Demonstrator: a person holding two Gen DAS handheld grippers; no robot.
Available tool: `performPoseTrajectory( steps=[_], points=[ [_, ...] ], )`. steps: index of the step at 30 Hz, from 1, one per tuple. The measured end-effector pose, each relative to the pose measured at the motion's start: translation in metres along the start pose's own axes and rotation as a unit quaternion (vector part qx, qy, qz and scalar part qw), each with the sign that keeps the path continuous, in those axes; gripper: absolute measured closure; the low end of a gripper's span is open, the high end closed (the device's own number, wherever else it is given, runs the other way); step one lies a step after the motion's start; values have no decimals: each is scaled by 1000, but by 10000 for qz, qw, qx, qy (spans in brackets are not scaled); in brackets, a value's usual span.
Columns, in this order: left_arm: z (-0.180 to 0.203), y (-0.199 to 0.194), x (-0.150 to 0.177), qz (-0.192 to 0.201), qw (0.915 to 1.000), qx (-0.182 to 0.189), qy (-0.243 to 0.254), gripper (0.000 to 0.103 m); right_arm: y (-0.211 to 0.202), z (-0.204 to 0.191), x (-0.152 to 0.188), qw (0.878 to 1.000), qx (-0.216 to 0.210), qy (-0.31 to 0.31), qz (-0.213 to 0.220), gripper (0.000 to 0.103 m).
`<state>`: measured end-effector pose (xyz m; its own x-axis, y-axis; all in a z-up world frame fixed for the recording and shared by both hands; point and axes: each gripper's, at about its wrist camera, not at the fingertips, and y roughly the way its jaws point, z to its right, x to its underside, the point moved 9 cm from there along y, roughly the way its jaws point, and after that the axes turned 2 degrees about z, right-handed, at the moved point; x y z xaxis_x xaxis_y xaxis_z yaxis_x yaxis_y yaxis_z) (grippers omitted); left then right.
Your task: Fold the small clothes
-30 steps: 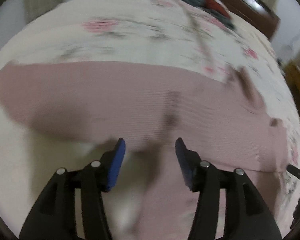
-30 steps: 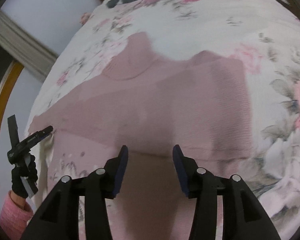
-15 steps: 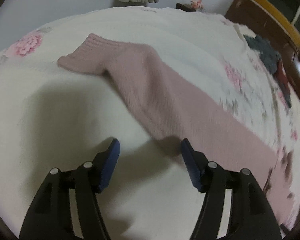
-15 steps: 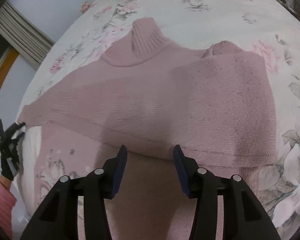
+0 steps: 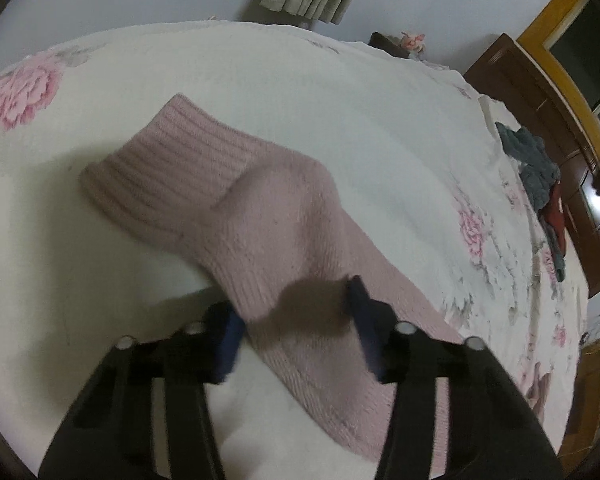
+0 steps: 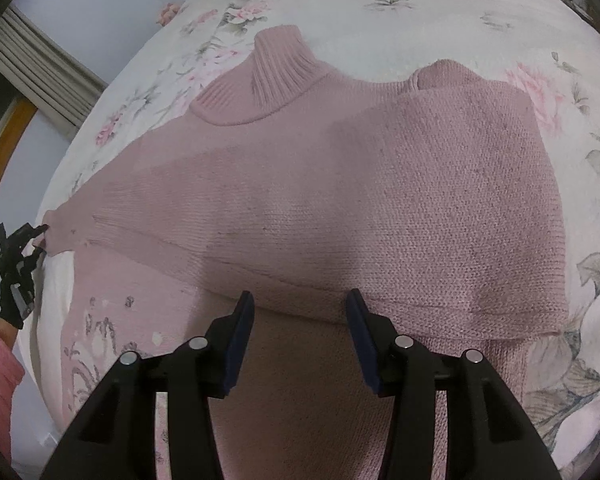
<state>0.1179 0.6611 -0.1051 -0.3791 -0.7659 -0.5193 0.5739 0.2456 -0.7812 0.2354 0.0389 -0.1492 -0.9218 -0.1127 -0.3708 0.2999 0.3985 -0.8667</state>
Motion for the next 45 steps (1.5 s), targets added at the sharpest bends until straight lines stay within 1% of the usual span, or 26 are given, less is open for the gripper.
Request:
performPoseTrajectory(
  steps=[1,4,8,10,13,15,17,22,25,28,30,32,35,41,45],
  points=[
    [2,0,0,-6,10000,0,63,77,0,0,0,10000,6,-15,0,55],
    [8,-5,0,99,9995,-57,305,87,2,0,1,10000,31,-44,-2,55],
    [18,-19,1,285,9988,6,390,90,2,-1,2,10000,37,-65,10,55],
    [28,-28,3,387,9979,30,520,90,2,0,2,10000,11,-32,24,55],
    [49,-40,11,520,9949,78,865,90,1,0,3,10000,-15,13,41,55],
    [67,-50,20,558,9929,213,1028,90,-2,0,4,10000,-21,13,54,55],
    [82,-56,29,573,9914,270,1148,90,-5,-1,6,10000,-33,-2,64,55],
    [134,-67,65,470,9882,589,1331,90,-14,-4,13,9998,-143,5,107,55],
    [169,-74,94,403,9843,854,1494,90,-21,-5,15,9997,-202,-17,154,55],
    [209,-81,127,330,9773,1137,1755,90,-28,-5,15,9995,-165,-104,245,55],
    [235,-84,147,279,9725,1330,1893,96,-32,-5,16,9993,-169,-149,285,55],
    [262,-84,171,127,9679,1544,1980,96,-34,-3,17,9993,-181,-151,300,55],
    [293,-83,203,-94,9630,1805,1997,96,-35,0,19,9992,-208,-123,319,55],
    [331,-76,256,-474,9572,2098,1937,96,-36,10,25,9992,-229,-40,339,55],
    [348,-66,286,-705,9513,2189,2054,96,-35,20,27,9990,-265,90,345,55]
  ],
)
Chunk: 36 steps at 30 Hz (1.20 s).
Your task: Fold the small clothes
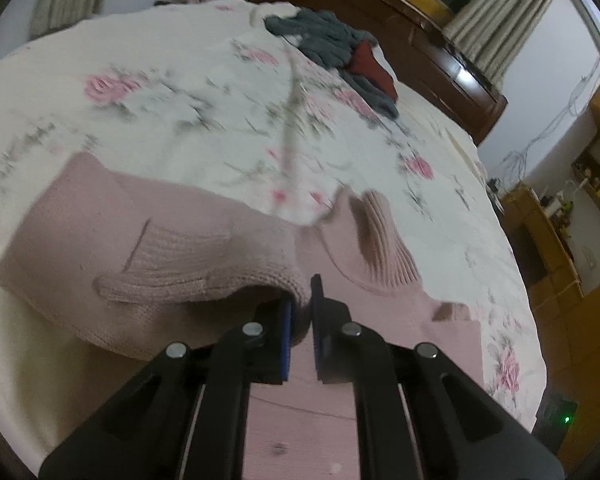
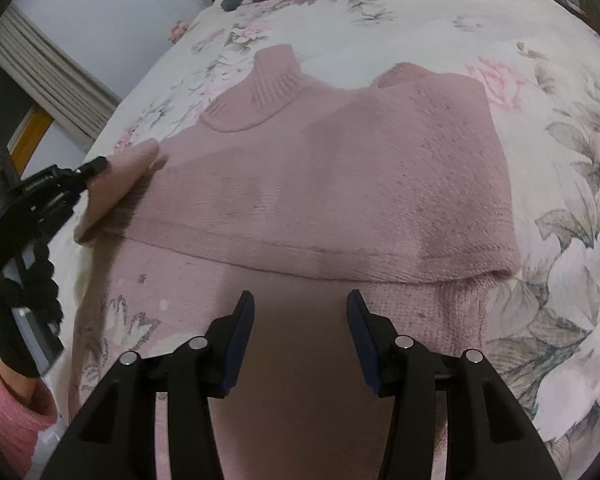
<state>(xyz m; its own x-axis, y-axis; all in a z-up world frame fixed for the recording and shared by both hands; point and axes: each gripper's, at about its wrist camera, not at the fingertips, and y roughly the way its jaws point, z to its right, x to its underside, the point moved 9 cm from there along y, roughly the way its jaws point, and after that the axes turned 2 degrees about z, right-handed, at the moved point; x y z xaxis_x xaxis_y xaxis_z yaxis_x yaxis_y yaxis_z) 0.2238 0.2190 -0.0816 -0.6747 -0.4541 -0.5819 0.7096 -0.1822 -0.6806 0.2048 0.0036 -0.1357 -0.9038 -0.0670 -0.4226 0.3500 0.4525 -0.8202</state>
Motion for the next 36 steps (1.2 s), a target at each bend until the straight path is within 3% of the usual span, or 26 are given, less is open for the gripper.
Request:
performPoseTrajectory(
  steps=[6,11,15,18,21,25,29,32,36],
  points=[
    [5,36,33,-507,9987,21,6,85,2,5,3,10000,-29,29,-12,55],
    [-13,49,55,-890,9957,105,-225,78,3,5,2,10000,-30,42,-49,54],
    [-20,30,60,-986,9942,346,-249,72,4,5,2,10000,-11,34,-78,54],
    [-29,1,72,-1147,9919,503,-196,65,6,4,2,9999,62,18,-135,54],
    [-43,-30,84,-1235,9908,545,-137,64,8,2,0,9998,105,60,-171,53],
    [-70,-70,51,-535,9982,99,236,64,10,-13,-3,9996,-84,129,-245,52],
    [-102,-75,0,-96,9985,-462,285,60,16,-42,-10,9993,-194,-16,-326,52],
    [-130,-47,-11,-400,9923,-1064,500,60,24,-65,-17,9987,-286,-116,-399,52],
    [-152,-8,11,-1052,9824,-1356,734,60,33,-98,-29,9977,-448,-253,-445,52]
  ],
)
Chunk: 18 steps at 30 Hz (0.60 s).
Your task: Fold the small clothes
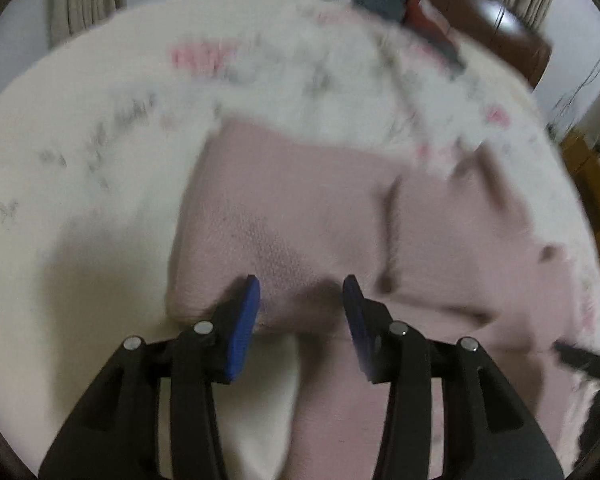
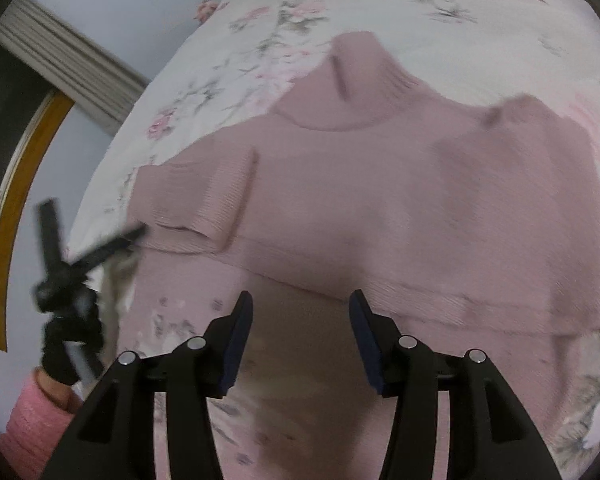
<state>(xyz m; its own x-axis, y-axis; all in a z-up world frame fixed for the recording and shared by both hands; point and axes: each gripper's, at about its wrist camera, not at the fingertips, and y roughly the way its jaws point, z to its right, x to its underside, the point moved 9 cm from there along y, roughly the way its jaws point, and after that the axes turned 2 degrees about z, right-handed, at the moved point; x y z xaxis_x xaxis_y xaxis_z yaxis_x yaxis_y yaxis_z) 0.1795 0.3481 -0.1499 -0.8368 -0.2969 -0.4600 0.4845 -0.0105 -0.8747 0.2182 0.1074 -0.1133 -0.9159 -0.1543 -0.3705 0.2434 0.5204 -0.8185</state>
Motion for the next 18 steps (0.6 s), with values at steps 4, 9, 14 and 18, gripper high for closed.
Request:
performPoseTrajectory(
  steps=[4,9,14,18],
  points=[
    [1,2,3,136,9994,-48,304,60,18,-28,-13,9997,-205,-91,-138,52],
    [-18,-25,-2,452,9961,565,-505,59,52,-57,-29,9973,-616,115,-391,52],
    [-32,-48,9,646,9937,590,-705,58,85,-75,-40,9947,-789,253,-609,52],
    [-33,-56,14,719,9948,488,-537,53,112,-81,-43,9958,-551,163,-711,64]
  ],
)
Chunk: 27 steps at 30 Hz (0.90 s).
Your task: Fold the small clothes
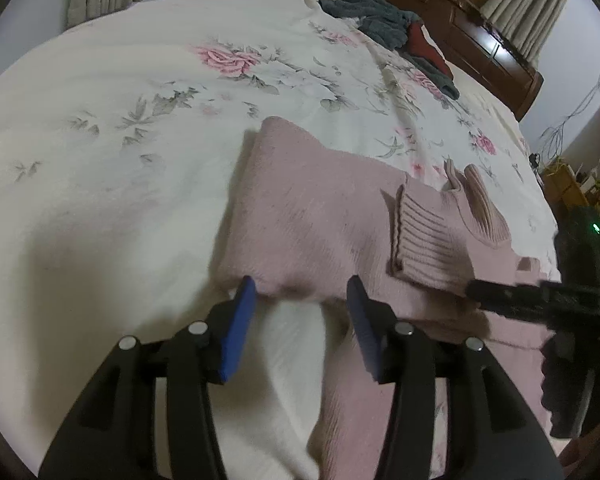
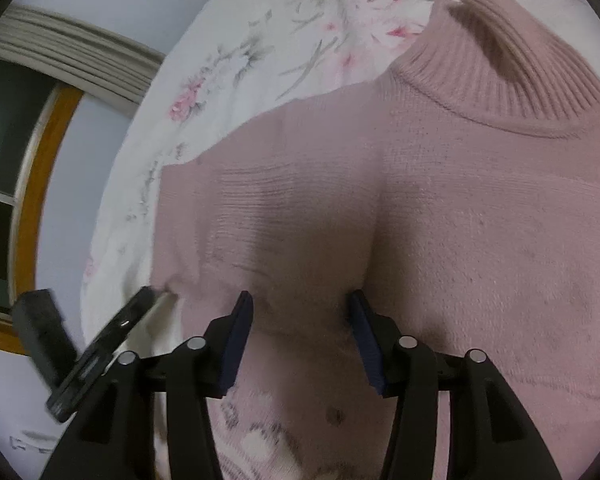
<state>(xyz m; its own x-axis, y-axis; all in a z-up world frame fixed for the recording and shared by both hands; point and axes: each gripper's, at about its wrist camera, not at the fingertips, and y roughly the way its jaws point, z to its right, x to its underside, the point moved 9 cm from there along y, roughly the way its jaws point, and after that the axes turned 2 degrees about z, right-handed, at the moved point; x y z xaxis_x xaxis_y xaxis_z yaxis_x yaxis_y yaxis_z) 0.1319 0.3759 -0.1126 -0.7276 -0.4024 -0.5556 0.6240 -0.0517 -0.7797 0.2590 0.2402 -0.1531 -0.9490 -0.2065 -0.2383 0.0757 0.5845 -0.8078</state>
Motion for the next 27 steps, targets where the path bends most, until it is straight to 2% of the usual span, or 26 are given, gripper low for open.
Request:
performPoseTrajectory(
  steps=[1,3,4,7,10,18,23,27],
  points=[
    [-1,0,0,-4,10000,-17,35,53,2,1,0,10000,47,-10,18,79],
    [-3,1,0,-37,10000,-34,8,52,2,5,0,10000,-9,70,62,89],
    [-5,2,-1,-47,10000,-36,-41,52,-1,7,-1,9999,-53,114,102,91],
    [-5,2,-5,-24,9999,-23,-118,53,-22,9,-2,9995,-1,-24,321,92],
    [5,2,-8,36,10000,-22,12,53,-53,17,-2,9984,-148,26,546,92],
    [66,17,-15,31,9984,100,560,52,-106,66,3,9963,349,28,788,92],
    [98,37,-10,-99,9952,53,968,52,-120,97,10,9945,624,135,833,92],
    [101,65,1,-450,9934,-127,1047,52,-109,115,17,9947,711,259,689,92]
  ],
)
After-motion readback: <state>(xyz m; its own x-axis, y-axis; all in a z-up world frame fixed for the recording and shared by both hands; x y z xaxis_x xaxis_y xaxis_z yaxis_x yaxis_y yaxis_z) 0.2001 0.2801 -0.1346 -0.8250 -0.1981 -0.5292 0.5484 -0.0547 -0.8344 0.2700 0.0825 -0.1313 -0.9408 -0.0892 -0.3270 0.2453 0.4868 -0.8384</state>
